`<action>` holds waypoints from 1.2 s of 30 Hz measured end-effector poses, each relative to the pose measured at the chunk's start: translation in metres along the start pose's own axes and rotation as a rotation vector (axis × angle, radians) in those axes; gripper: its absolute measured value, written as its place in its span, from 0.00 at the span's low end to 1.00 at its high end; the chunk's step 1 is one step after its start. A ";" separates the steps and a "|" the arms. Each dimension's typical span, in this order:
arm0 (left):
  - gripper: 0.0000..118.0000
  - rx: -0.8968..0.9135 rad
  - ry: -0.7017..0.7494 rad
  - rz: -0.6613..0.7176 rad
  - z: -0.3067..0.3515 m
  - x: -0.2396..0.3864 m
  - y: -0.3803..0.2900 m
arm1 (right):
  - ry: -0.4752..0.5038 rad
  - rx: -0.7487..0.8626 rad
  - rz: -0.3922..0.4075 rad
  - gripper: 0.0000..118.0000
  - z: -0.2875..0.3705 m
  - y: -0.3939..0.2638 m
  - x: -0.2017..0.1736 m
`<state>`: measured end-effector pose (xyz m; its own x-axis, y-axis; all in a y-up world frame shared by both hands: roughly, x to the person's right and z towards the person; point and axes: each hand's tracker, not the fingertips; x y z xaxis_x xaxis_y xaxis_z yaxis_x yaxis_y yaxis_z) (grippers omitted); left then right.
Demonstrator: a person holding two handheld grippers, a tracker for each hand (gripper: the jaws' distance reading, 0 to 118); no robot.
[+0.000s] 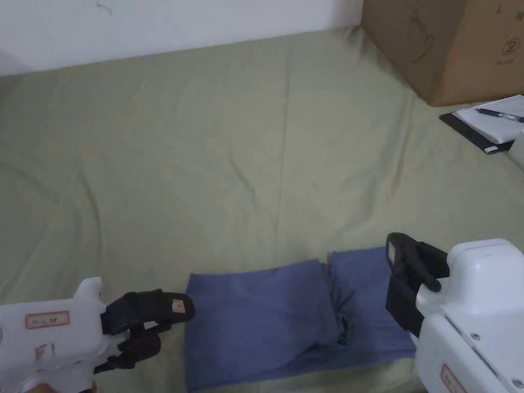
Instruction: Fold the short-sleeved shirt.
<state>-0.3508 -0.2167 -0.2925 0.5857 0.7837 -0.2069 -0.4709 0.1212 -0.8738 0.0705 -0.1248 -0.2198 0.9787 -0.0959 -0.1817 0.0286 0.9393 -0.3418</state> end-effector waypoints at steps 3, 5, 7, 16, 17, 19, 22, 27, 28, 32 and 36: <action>0.88 -0.033 -0.019 -0.001 -0.018 -0.009 0.004 | 0.008 -0.019 0.000 0.00 -0.005 0.000 -0.006; 0.87 -0.094 -0.032 -0.030 -0.033 -0.008 0.006 | -0.027 -0.025 0.082 0.00 -0.006 0.000 -0.013; 0.87 -0.114 -0.102 -0.028 -0.046 -0.006 0.008 | -0.021 -0.024 0.098 0.00 -0.007 -0.001 -0.016; 0.10 -0.201 -0.074 -0.054 -0.068 -0.014 0.023 | 0.000 -0.055 0.096 0.00 -0.020 0.006 -0.021; 0.10 -0.168 -0.089 -0.042 -0.064 -0.017 0.023 | 0.003 -0.056 0.099 0.00 -0.021 0.007 -0.023; 0.09 -0.159 -0.089 -0.054 -0.061 -0.016 0.019 | 0.008 -0.059 0.108 0.00 -0.022 0.009 -0.026; 0.09 -0.159 -0.075 -0.076 -0.058 -0.018 0.021 | 0.008 -0.064 0.132 0.00 -0.023 0.010 -0.030; 0.08 -0.150 -0.072 -0.106 -0.036 -0.019 0.030 | -0.002 -0.068 0.149 0.00 -0.018 0.013 -0.031; 0.08 -0.145 -0.074 -0.110 -0.028 -0.017 0.033 | -0.010 -0.064 0.155 0.00 -0.017 0.014 -0.031; 0.08 -0.104 0.004 -0.145 0.021 -0.027 0.046 | -0.028 -0.057 0.151 0.00 -0.014 0.018 -0.027; 0.08 -0.055 0.160 -0.160 0.080 -0.039 0.063 | -0.041 -0.060 0.141 0.00 -0.013 0.017 -0.023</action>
<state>-0.4564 -0.1910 -0.3046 0.7491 0.6501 -0.1275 -0.3297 0.1989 -0.9229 0.0460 -0.1107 -0.2332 0.9797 0.0500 -0.1939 -0.1203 0.9212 -0.3700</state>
